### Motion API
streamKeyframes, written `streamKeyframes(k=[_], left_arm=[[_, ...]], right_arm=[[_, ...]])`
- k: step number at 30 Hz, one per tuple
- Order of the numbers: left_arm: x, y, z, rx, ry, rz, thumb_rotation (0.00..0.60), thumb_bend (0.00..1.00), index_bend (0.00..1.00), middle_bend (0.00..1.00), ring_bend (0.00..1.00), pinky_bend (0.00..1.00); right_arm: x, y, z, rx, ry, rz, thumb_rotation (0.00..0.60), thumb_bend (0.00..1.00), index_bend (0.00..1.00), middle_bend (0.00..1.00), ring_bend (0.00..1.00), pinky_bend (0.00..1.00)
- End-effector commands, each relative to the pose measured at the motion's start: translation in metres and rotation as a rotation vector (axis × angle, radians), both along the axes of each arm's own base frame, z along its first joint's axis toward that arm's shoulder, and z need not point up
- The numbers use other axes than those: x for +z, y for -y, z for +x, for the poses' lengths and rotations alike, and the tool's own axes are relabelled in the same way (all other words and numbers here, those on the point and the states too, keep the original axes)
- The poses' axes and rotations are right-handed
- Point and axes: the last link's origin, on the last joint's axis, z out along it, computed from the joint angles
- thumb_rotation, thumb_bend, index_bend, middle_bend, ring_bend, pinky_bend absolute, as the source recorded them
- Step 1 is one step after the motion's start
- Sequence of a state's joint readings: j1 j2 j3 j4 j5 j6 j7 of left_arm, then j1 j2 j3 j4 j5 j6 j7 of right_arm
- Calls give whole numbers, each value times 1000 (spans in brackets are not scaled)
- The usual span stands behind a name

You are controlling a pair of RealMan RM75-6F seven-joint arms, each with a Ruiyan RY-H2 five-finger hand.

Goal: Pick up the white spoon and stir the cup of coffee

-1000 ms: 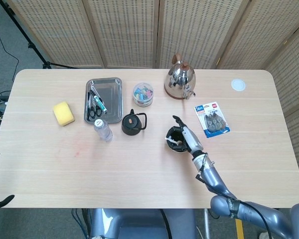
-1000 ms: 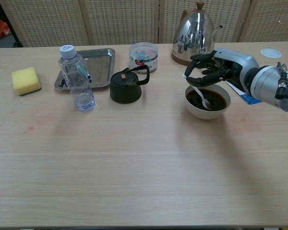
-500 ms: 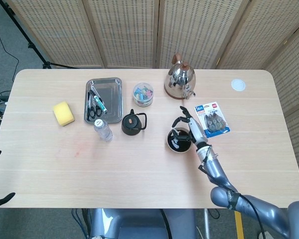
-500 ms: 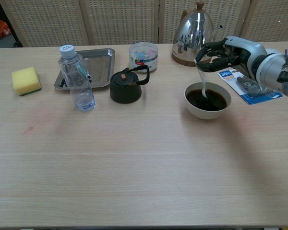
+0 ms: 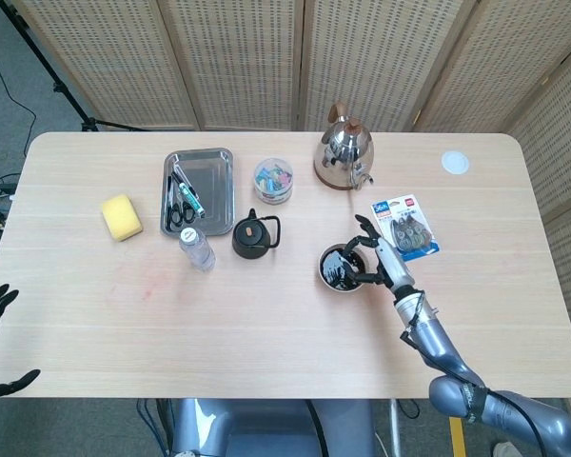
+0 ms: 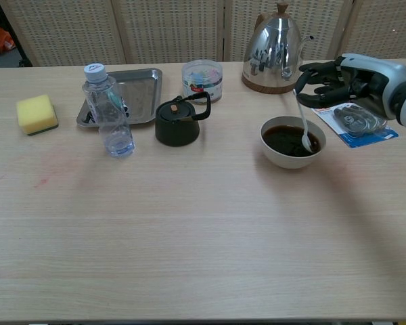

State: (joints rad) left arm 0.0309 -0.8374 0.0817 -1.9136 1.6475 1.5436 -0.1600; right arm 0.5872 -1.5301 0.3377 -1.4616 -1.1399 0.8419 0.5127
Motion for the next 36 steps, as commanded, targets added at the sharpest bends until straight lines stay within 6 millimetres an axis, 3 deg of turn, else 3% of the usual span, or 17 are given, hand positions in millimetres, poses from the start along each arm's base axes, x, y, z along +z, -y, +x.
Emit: streamKeyframes(k=[1,10,18,28,36], left_arm=[[1,0,0,0,3,4,600,0,0,0,0,0],[7,1,-3,3,20,19,600,0,0,0,0,0],[9,1,-5,8,24,25,600,0,0,0,0,0],[2,2,-1,-2,9,6,600,0,0,0,0,0],[1,2,0,-2,7,6,600,0,0,0,0,0]], right_arm=[[-5,-2,5,7,7,11,600,543,609,0,0,0],[-27,11,23,6,22,24,600,543,608,0,0,0],[-18,23,12,-29,-3,-22,600,543,609,0,0,0],[3,9,-18,-56,-32,-15,600,543,609,0,0,0],[2,-4,-17,-39,-5,28,600,543,608,0,0,0]])
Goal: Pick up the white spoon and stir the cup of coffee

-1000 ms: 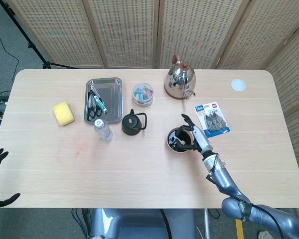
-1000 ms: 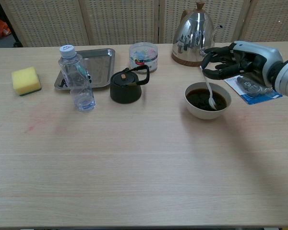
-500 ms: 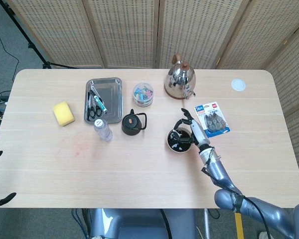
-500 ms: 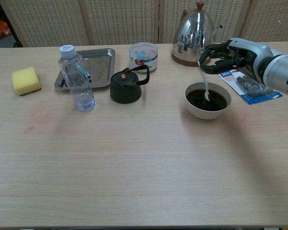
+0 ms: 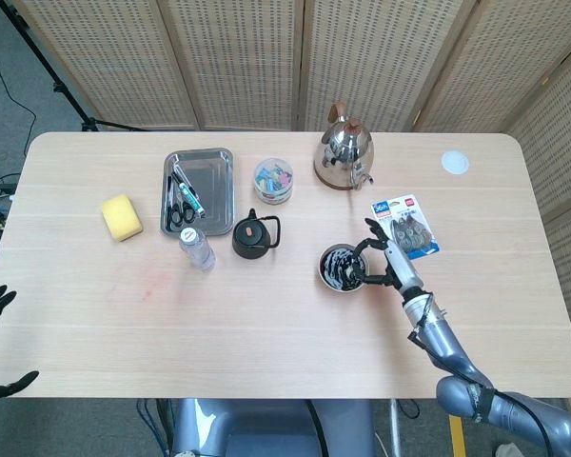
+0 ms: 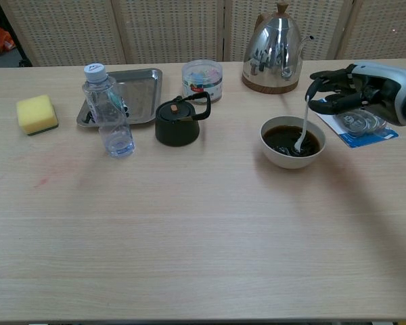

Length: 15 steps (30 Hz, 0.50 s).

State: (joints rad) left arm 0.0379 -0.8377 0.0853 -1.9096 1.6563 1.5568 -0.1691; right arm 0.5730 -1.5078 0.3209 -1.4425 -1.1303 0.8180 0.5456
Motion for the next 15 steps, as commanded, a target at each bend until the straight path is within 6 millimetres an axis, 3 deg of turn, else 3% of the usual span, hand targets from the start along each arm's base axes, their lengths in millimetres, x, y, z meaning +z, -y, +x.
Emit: streamKeyframes(k=[1,9,15], left_arm=[[0,0,0,1,0,0,600,0,0,0,0,0],[3,0,-2,6,7,8,600,0,0,0,0,0],[6,-1,-3,6,13,12,600,0,0,0,0,0]], right_arm=[[-2,-2,3,6,13,12,600,543,608,0,0,0],[-23,3,27,36,51,30,600,543,609,0,0,0],[-33,16,33,16,44,6,600,543,609,0,0,0]])
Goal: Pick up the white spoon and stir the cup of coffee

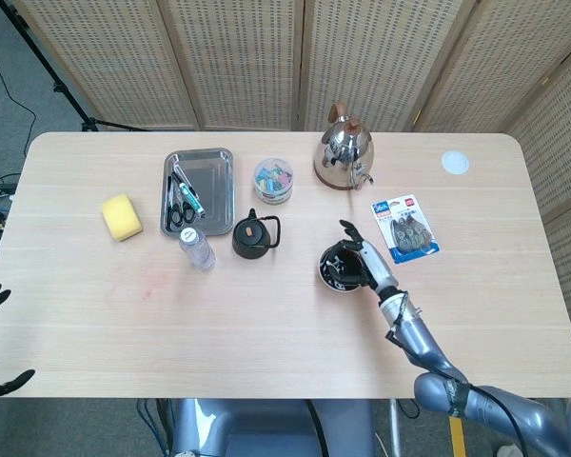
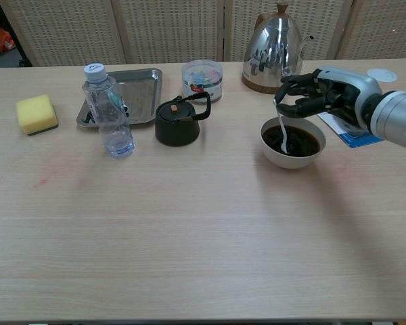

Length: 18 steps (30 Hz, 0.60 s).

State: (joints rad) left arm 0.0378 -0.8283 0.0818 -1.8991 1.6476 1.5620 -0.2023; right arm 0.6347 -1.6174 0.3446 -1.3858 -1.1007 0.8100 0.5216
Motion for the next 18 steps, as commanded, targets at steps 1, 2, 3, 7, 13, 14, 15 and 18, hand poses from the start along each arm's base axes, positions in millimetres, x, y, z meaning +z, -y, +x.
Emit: streamKeyframes(k=[1,2,3,7,13,14,15,18], left_arm=[[1,0,0,0,2,3,600,0,0,0,0,0],[2,0,-1,2,3,5,600,0,0,0,0,0],[2,0,-1,3,4,7,600,0,0,0,0,0],[2,0,-1,5,4,7,600,0,0,0,0,0],[-2,0,1,-2,-4,-5,600,0,0,0,0,0],[-3,0,2,-2,-5,-6,600,0,0,0,0,0],[-3,1,2,-3,-6,-8,600,0,0,0,0,0],[-5,1,3,-5,-10,-10,600,0,0,0,0,0]], right_arm=[[-3,9,3,-13,-5,-19,600,543,609,0,0,0],[-2,12,1,-20,-9,-27,600,543,609,0,0,0],[0,13,0,-24,-11,-33,600,543,609,0,0,0],[12,17,-9,-40,-23,-56,600,543,609,0,0,0],[30,10,-22,-45,-35,-65,600,543,609,0,0,0],[32,8,-23,-45,-36,-63,600,543,609,0,0,0],[35,6,-26,-44,-39,-59,600,543,609,0,0,0],[39,-1,-29,-38,-41,-46,600,543,609,0,0,0]])
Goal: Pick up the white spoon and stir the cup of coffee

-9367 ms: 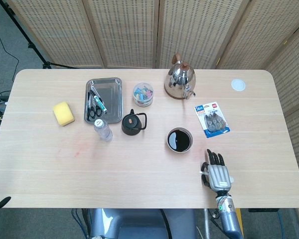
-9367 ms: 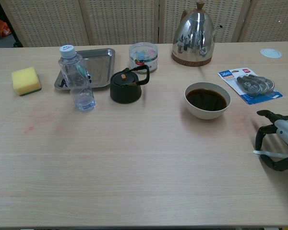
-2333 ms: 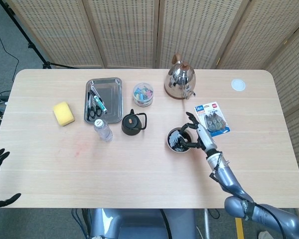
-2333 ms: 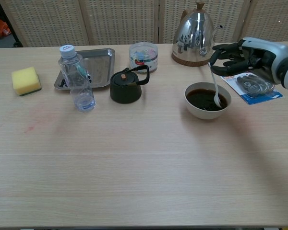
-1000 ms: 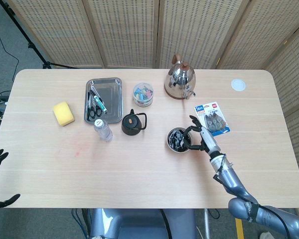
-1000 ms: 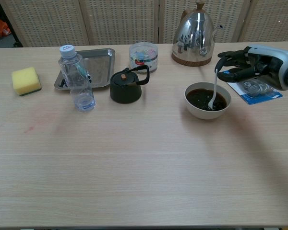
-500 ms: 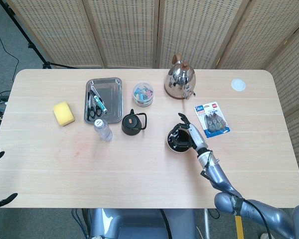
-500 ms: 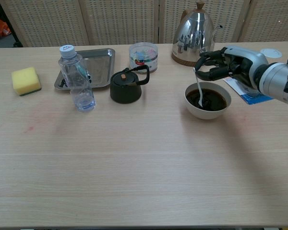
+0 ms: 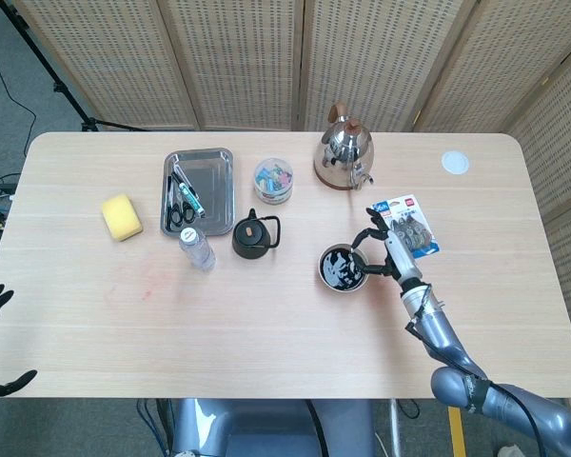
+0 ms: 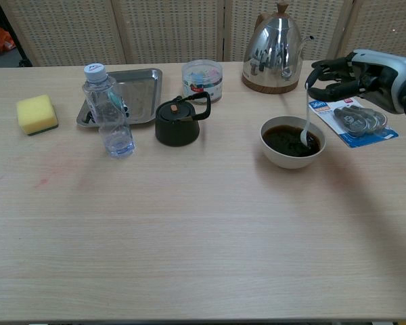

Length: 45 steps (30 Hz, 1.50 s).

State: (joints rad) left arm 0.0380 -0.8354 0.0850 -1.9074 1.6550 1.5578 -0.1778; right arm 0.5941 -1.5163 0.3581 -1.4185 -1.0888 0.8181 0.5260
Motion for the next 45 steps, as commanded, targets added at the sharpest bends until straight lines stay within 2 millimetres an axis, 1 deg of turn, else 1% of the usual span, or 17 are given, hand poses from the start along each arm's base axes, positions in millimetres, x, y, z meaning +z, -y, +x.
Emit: streamKeyframes(k=[1,5,9,14,18,21,24,29,31,32,33,35,36,38,39,43,45], left_arm=[[-1,0,1,-1,-2,-2,600,0,0,0,0,0],[-1,1,1,-2,-3,-2,600,0,0,0,0,0],[0,1,1,-2,-2,0,600,0,0,0,0,0],[1,0,0,-1,1,3,600,0,0,0,0,0],[2,0,-1,1,5,5,600,0,0,0,0,0],[4,1,-2,4,10,11,600,0,0,0,0,0],[5,1,-3,5,12,11,600,0,0,0,0,0],[3,0,-2,3,7,6,600,0,0,0,0,0],[2,1,-1,0,5,3,600,0,0,0,0,0],[2,1,-1,-2,4,2,600,0,0,0,0,0],[1,1,0,-4,2,1,600,0,0,0,0,0],[1,2,1,-5,1,1,600,0,0,0,0,0],[0,2,1,-5,1,0,600,0,0,0,0,0],[0,2,1,-6,0,1,600,0,0,0,0,0],[0,2,1,-6,0,2,600,0,0,0,0,0],[1,3,1,-7,1,6,600,0,0,0,0,0],[2,4,1,-10,4,8,600,0,0,0,0,0]], right_arm=[[3,-9,-3,7,-1,20,600,543,609,0,0,0],[3,-18,1,32,4,42,600,543,609,0,0,0],[-5,-20,13,62,14,61,600,543,609,0,0,0],[-19,-13,29,84,20,59,600,543,609,0,0,0],[-25,-3,36,77,16,40,600,532,609,0,0,0],[-25,6,34,65,-10,12,600,502,609,0,0,0],[-20,9,29,44,-17,-2,600,494,609,0,0,0],[-8,5,16,20,-25,1,600,479,609,0,0,0],[-4,1,12,23,-40,18,600,400,568,0,0,0],[-3,-1,10,27,-50,25,600,316,504,0,0,0],[0,-4,8,35,-68,31,600,213,418,0,0,0],[5,-7,7,46,-84,36,600,72,279,0,0,0],[9,-8,8,53,-91,32,600,24,216,0,0,0],[15,-10,10,64,-96,28,600,0,142,0,0,0],[21,-12,12,75,-100,18,600,0,121,0,0,0],[41,-22,16,128,-151,-22,600,0,110,0,0,0],[53,-32,12,166,-213,-56,600,0,110,0,0,0]])
